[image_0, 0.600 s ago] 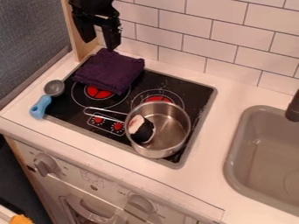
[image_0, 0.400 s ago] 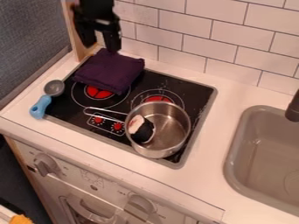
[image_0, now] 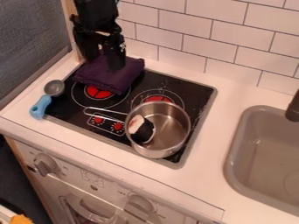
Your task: Remove the object from the metallic pan
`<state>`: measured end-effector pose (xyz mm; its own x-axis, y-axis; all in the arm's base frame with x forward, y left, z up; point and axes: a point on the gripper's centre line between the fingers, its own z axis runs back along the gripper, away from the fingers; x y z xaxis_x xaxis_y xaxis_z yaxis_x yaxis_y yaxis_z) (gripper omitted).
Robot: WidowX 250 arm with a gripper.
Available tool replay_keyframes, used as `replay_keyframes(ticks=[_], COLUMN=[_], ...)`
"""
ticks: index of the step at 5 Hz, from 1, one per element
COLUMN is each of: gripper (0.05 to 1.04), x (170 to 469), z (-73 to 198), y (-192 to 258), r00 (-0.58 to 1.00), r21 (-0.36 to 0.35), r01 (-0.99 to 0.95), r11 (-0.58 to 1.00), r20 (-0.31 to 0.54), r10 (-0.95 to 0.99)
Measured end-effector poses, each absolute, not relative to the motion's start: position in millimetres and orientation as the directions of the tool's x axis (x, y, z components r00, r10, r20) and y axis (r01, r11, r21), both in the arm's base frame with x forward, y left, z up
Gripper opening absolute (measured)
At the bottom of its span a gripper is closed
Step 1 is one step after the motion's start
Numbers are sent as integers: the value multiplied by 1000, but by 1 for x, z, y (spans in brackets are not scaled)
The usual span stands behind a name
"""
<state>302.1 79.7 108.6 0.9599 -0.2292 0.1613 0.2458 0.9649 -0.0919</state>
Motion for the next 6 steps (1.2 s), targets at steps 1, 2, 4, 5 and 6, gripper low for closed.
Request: replay_keyframes(ticks=[1, 2, 4, 5, 6], gripper=[999, 999, 999, 999, 999], x=[280, 269, 269, 272, 276], z=[109, 86, 40, 32, 28], y=[47, 19, -5, -9, -12], r00=[912, 860, 811, 816, 817], r21=[-90, -55, -30, -30, -26], r01=[390, 503, 585, 578, 577], r11=[916, 863, 810, 816, 817], r20=[174, 133, 28, 18, 14], r10=[-371, -493, -585, -578, -576])
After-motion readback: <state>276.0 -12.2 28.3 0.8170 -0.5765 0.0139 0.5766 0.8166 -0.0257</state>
